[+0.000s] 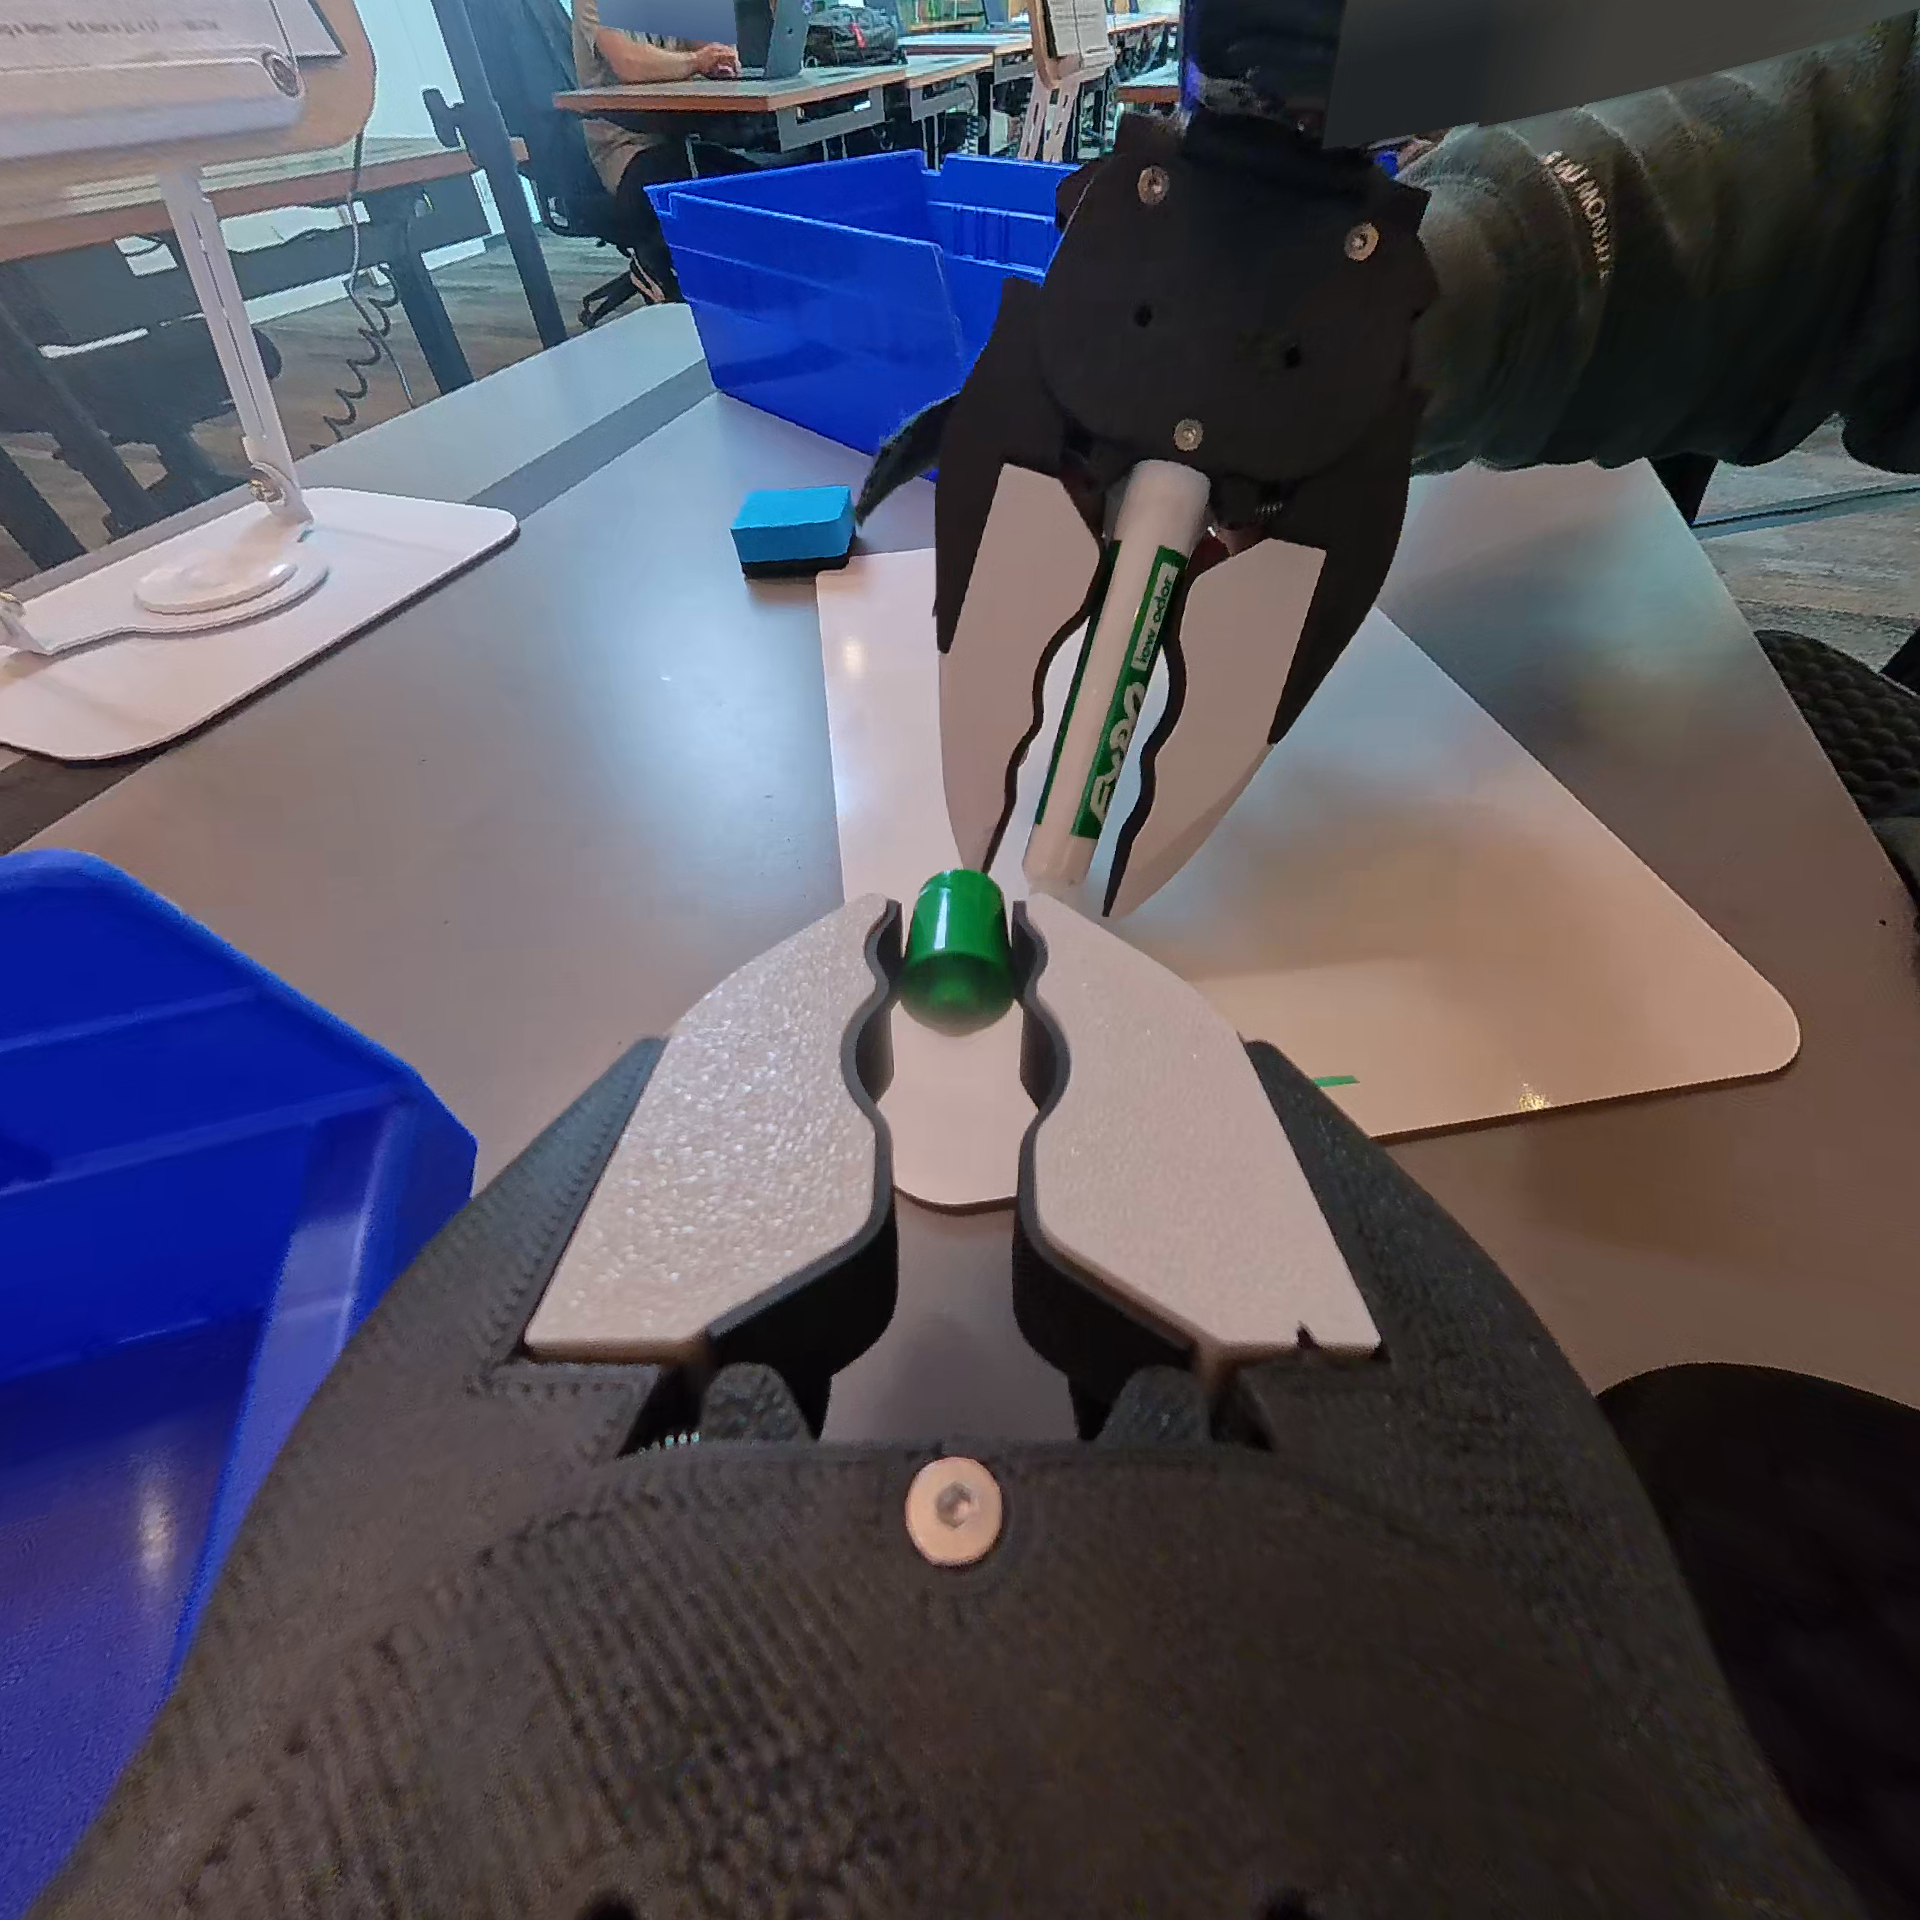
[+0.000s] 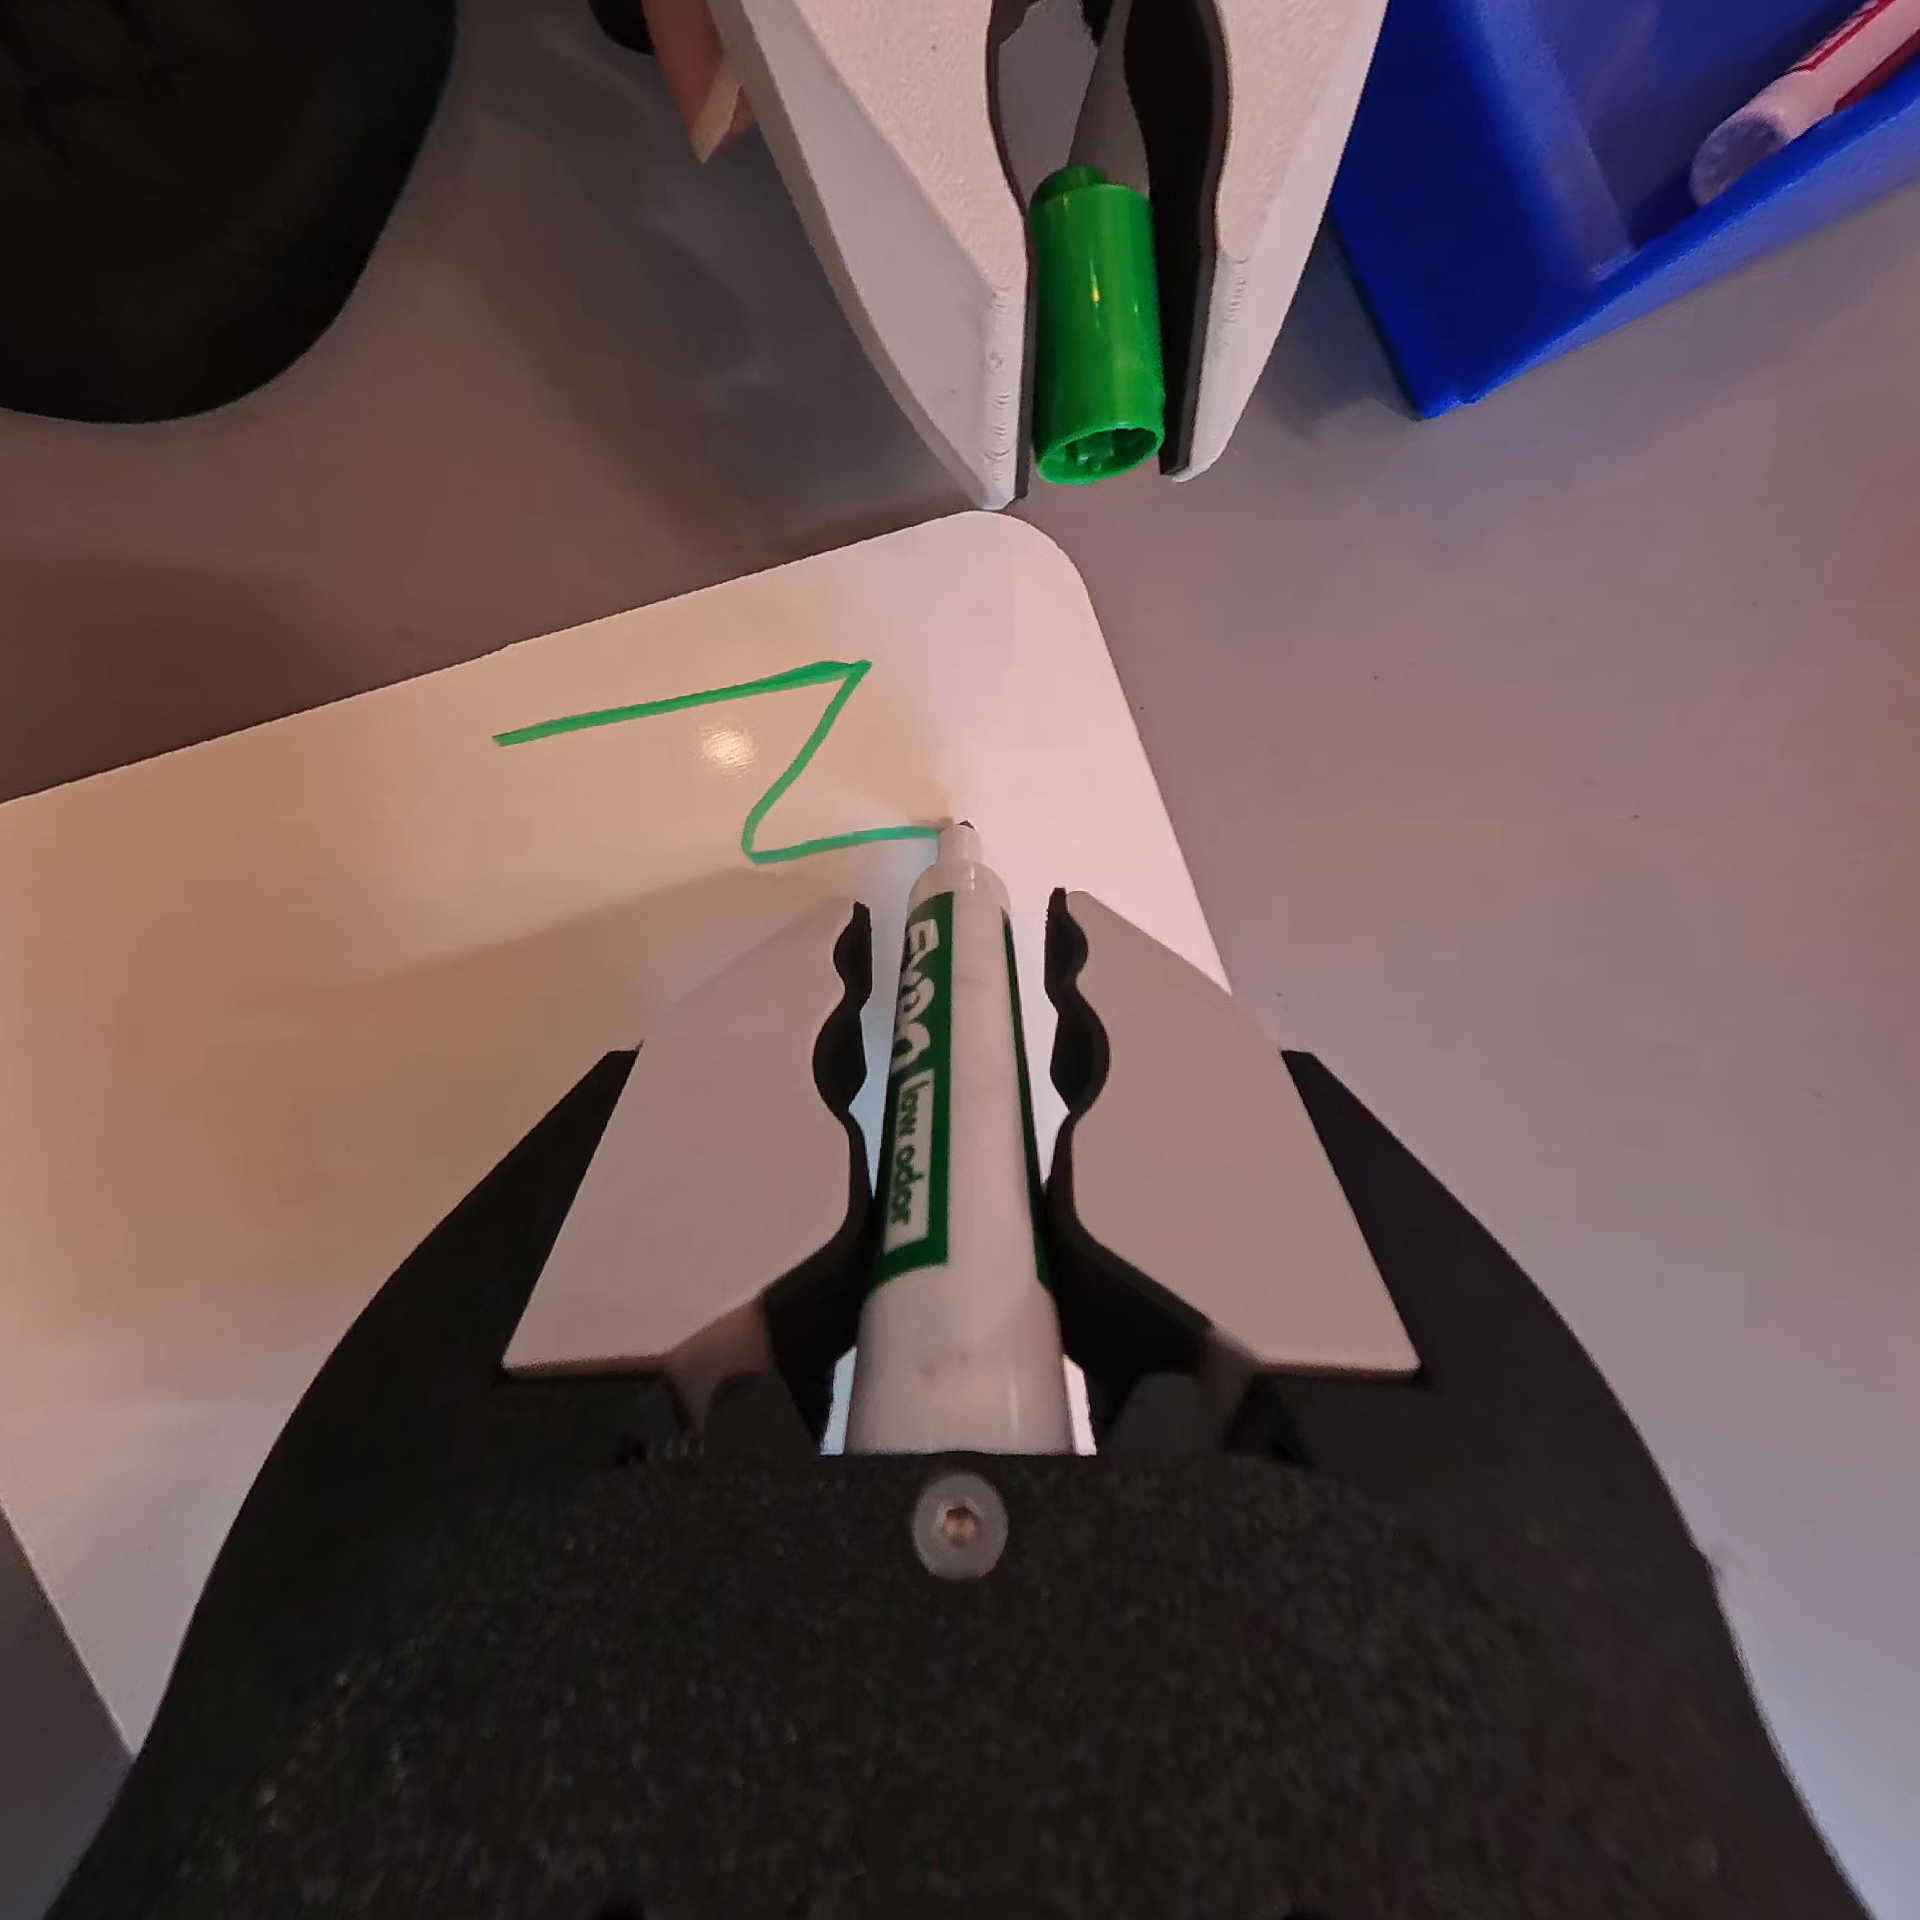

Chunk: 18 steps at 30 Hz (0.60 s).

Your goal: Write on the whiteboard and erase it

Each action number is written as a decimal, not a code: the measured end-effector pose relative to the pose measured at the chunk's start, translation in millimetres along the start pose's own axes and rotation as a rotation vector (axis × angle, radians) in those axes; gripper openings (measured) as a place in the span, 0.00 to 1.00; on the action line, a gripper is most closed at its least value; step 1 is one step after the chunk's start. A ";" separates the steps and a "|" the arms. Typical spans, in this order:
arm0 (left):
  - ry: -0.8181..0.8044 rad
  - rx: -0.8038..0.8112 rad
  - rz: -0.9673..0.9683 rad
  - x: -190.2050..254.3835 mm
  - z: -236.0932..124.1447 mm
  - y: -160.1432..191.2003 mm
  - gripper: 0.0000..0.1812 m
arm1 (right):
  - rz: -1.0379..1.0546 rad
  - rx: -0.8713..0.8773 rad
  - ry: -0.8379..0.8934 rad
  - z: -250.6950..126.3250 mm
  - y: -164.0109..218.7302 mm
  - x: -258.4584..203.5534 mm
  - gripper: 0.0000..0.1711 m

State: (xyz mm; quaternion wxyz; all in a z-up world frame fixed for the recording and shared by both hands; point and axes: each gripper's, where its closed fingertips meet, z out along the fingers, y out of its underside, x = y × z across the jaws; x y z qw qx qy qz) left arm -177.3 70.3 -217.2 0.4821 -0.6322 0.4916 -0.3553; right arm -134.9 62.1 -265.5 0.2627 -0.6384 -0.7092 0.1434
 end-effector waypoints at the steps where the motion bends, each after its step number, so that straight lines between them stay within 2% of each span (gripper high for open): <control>1: 0.000 -0.001 0.001 0.1 0.1 0.0 0.11 | 0.000 -0.003 -0.003 -1.1 0.8 -1.8 0.19; 13: 0.001 -0.002 -0.003 0.2 0.6 1.0 0.11 | 0.014 -0.060 -0.062 -31.9 26.8 -56.6 0.19; 18: -0.001 -0.002 -0.002 0.7 0.9 1.1 0.11 | 0.048 0.003 -0.019 -37.4 19.7 -40.7 0.19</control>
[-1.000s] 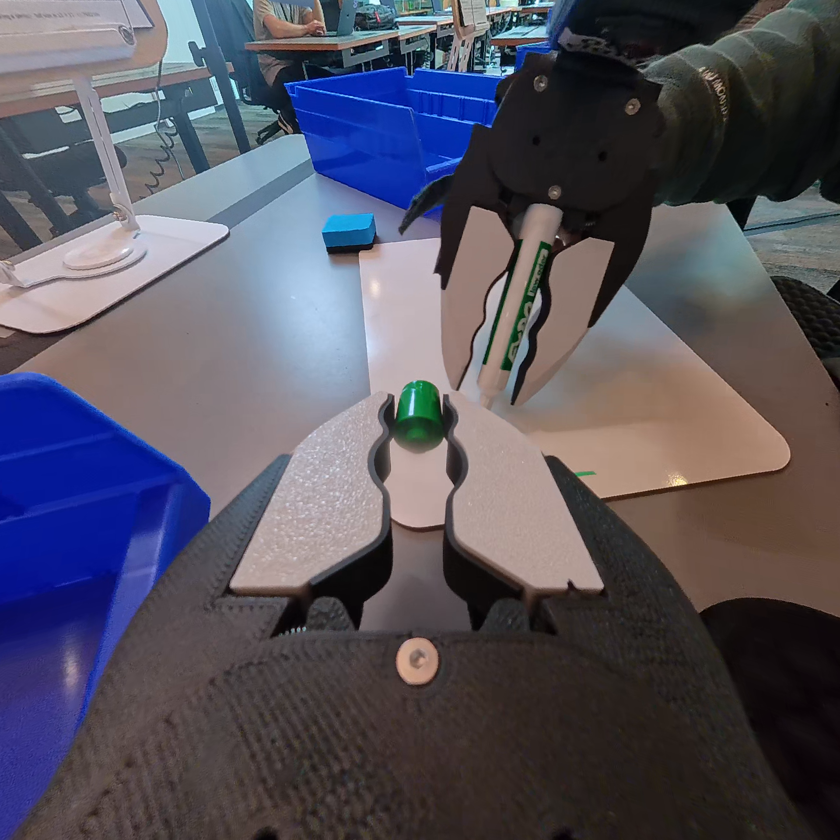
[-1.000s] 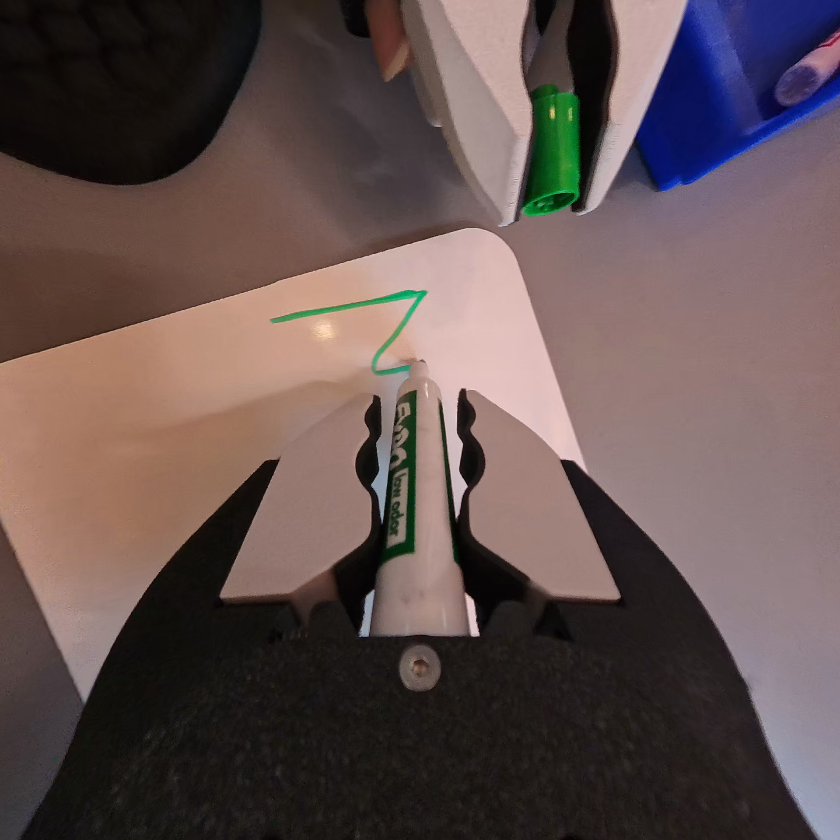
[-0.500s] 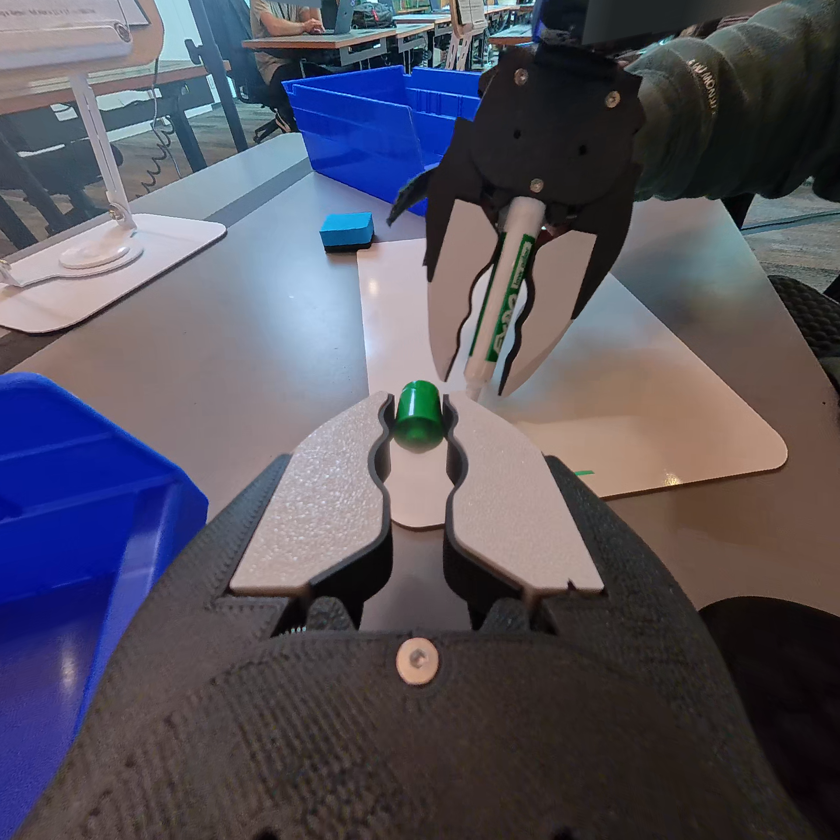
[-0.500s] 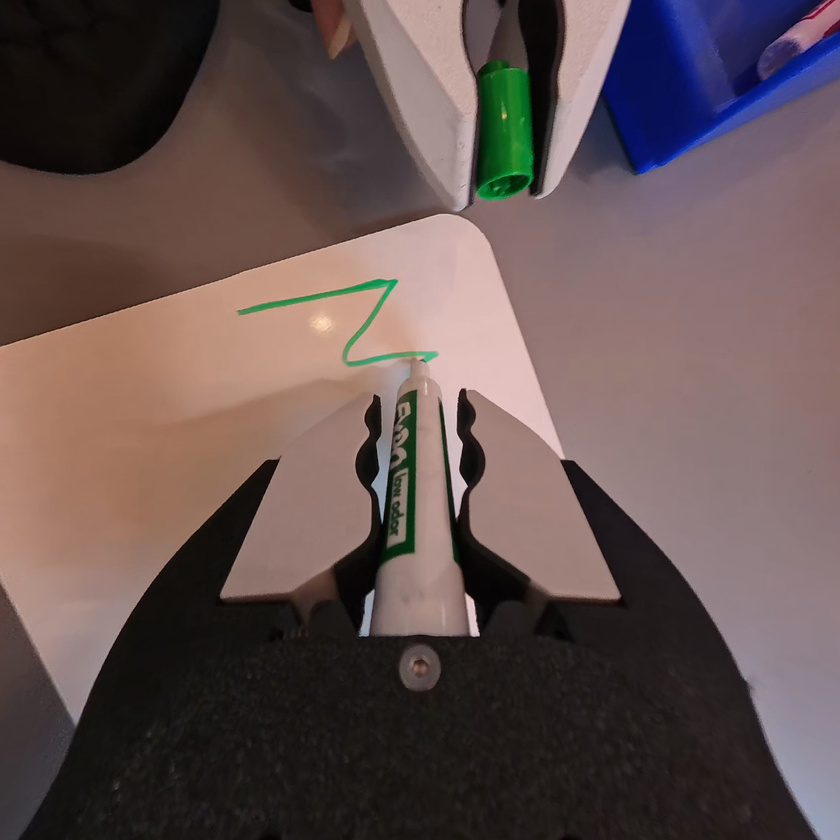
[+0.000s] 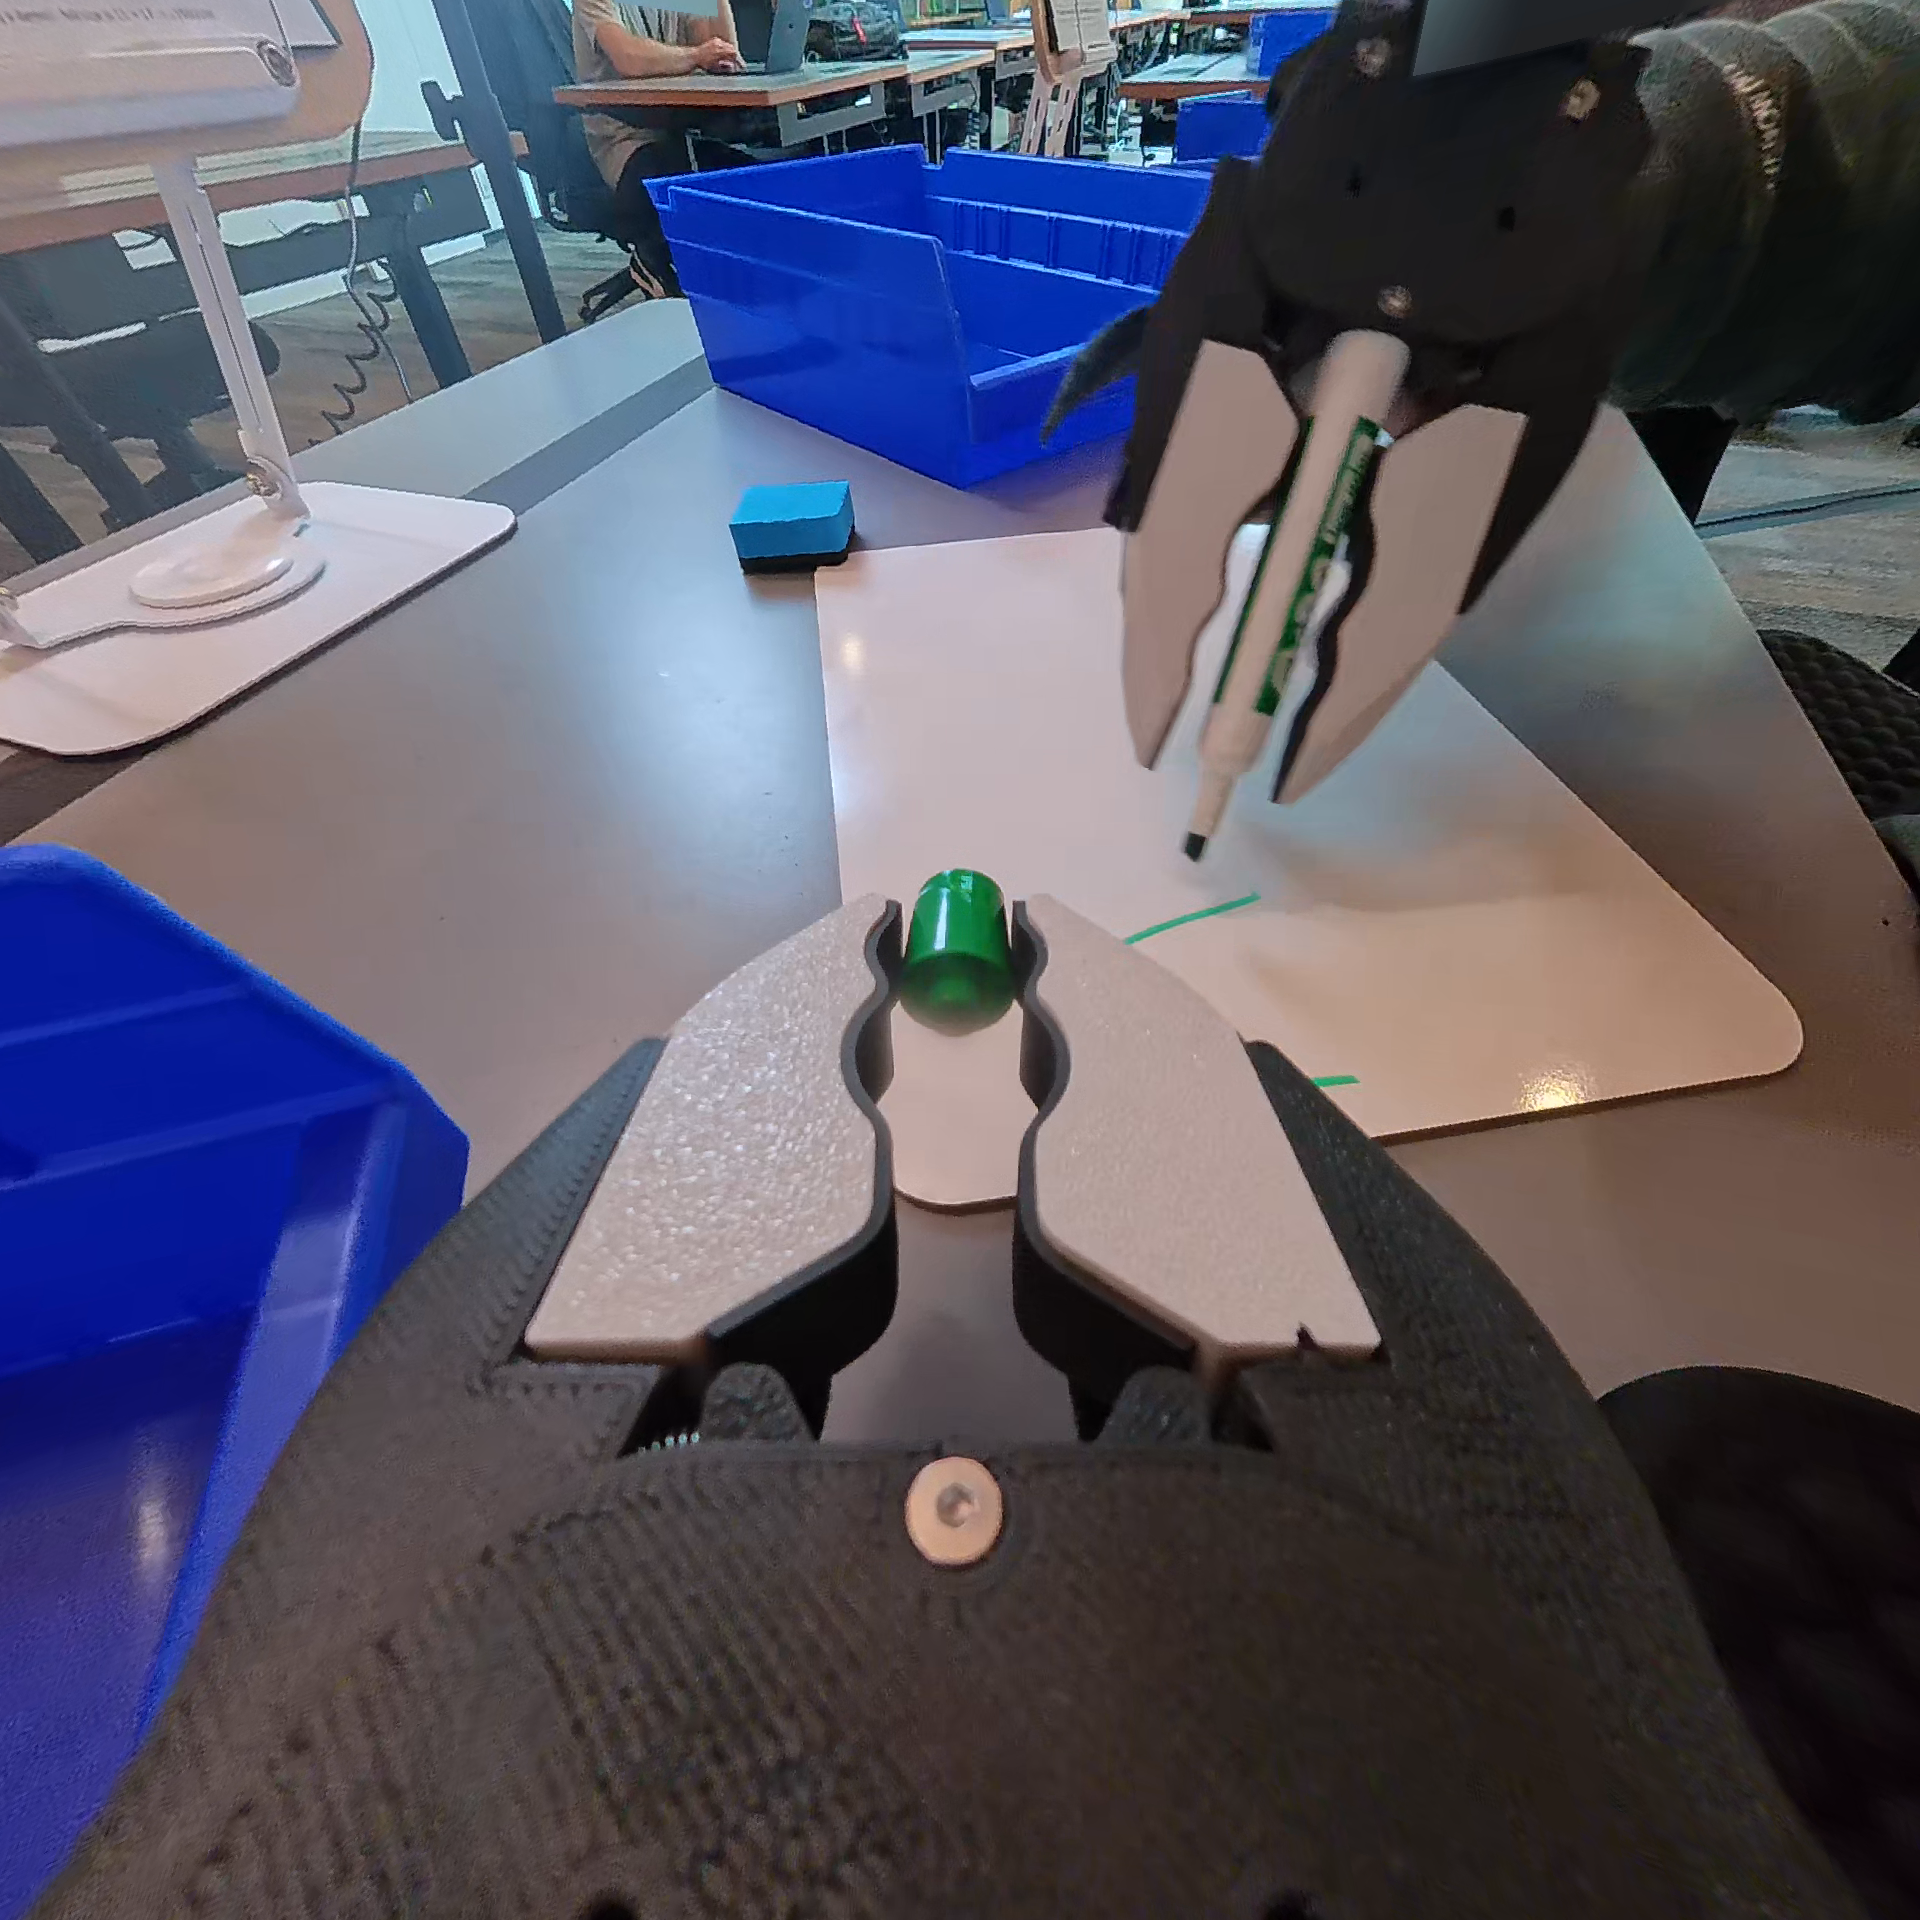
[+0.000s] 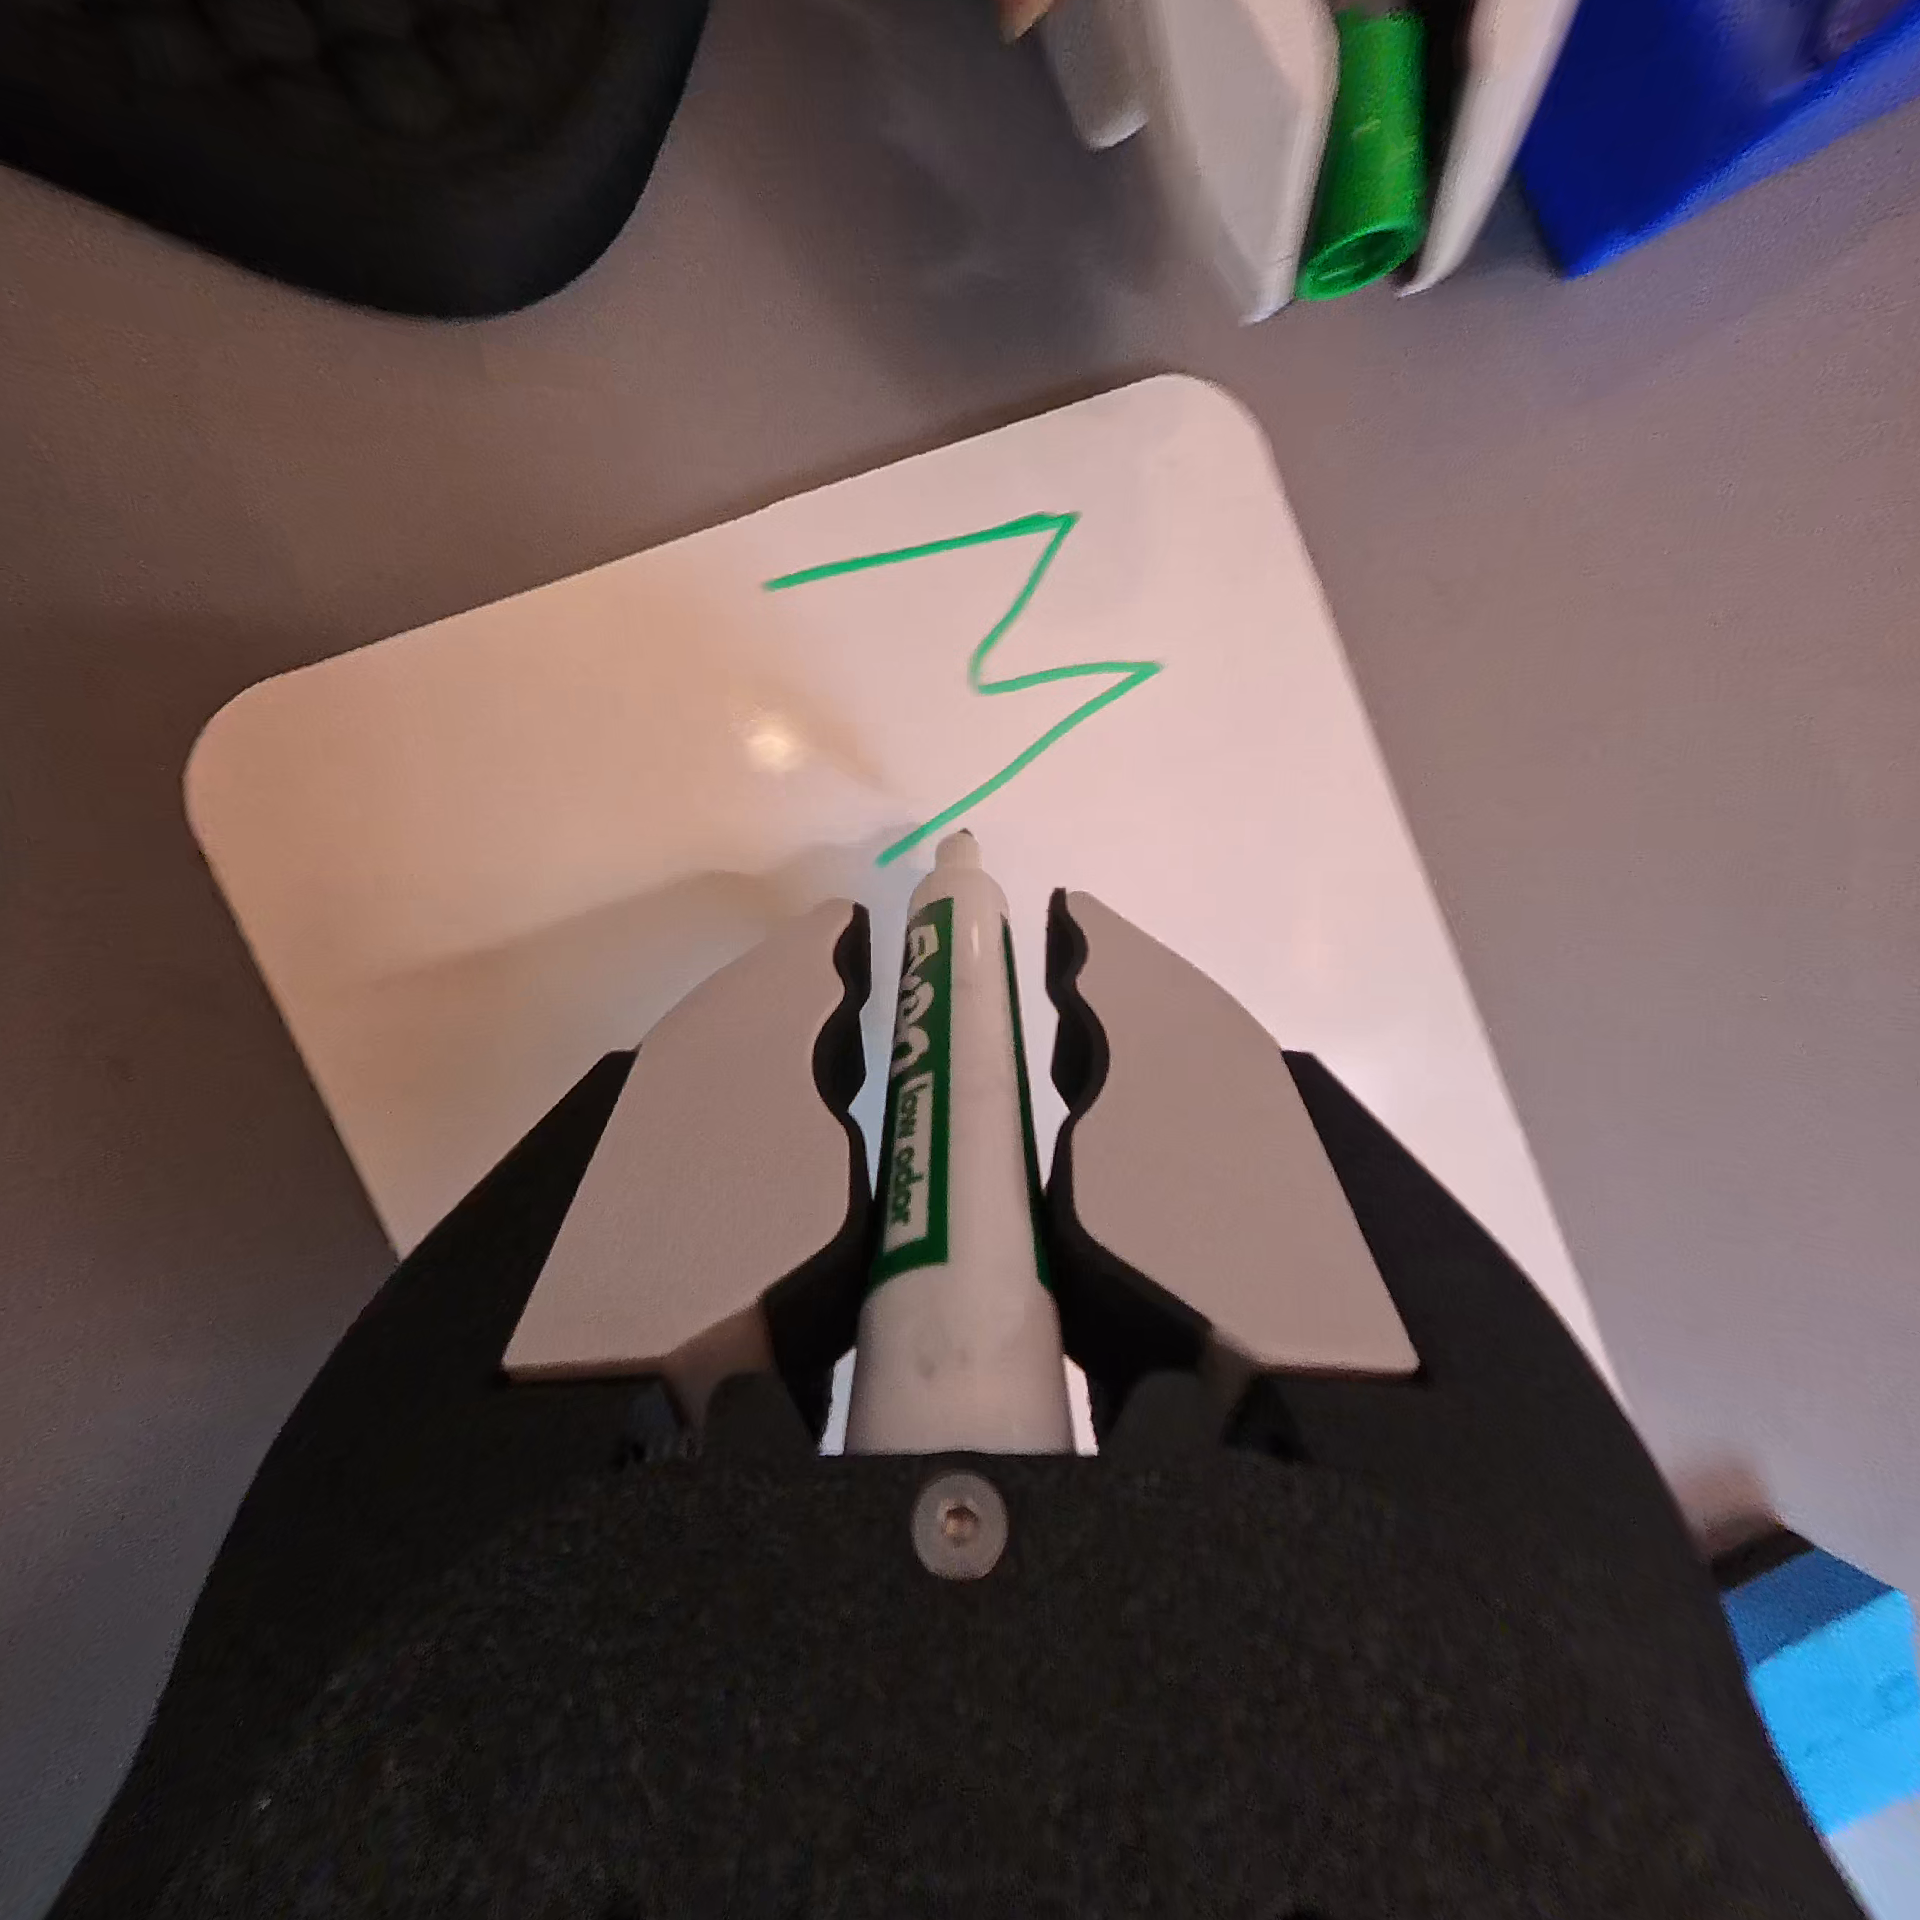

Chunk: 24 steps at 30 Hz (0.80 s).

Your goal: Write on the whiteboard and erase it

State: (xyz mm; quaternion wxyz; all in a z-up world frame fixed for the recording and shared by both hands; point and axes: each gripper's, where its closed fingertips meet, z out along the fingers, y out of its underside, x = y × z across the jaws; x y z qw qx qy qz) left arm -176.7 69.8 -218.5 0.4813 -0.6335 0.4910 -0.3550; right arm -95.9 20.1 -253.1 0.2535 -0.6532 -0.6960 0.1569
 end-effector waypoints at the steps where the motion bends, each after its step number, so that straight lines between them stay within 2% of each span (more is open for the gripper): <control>1: -0.001 0.001 0.000 0.0 0.0 -0.1 0.11 | 0.010 0.014 0.016 -1.3 -1.8 8.6 0.19; 6: -0.001 0.005 -0.003 -1.0 -1.0 -0.8 0.11 | 0.033 0.017 0.056 5.7 0.2 41.4 0.20; 14: 0.004 0.004 -0.003 -0.1 -1.0 -0.7 0.11 | 0.035 -0.004 0.060 20.6 0.0 57.8 0.19; 19: 0.004 0.003 -0.005 -0.6 -1.1 -0.3 0.11 | 0.017 -0.040 0.035 18.0 4.9 47.4 0.19; 24: 0.005 0.001 -0.009 -1.1 -1.0 0.6 0.11 | 0.019 -0.076 -0.039 4.3 16.1 10.2 0.19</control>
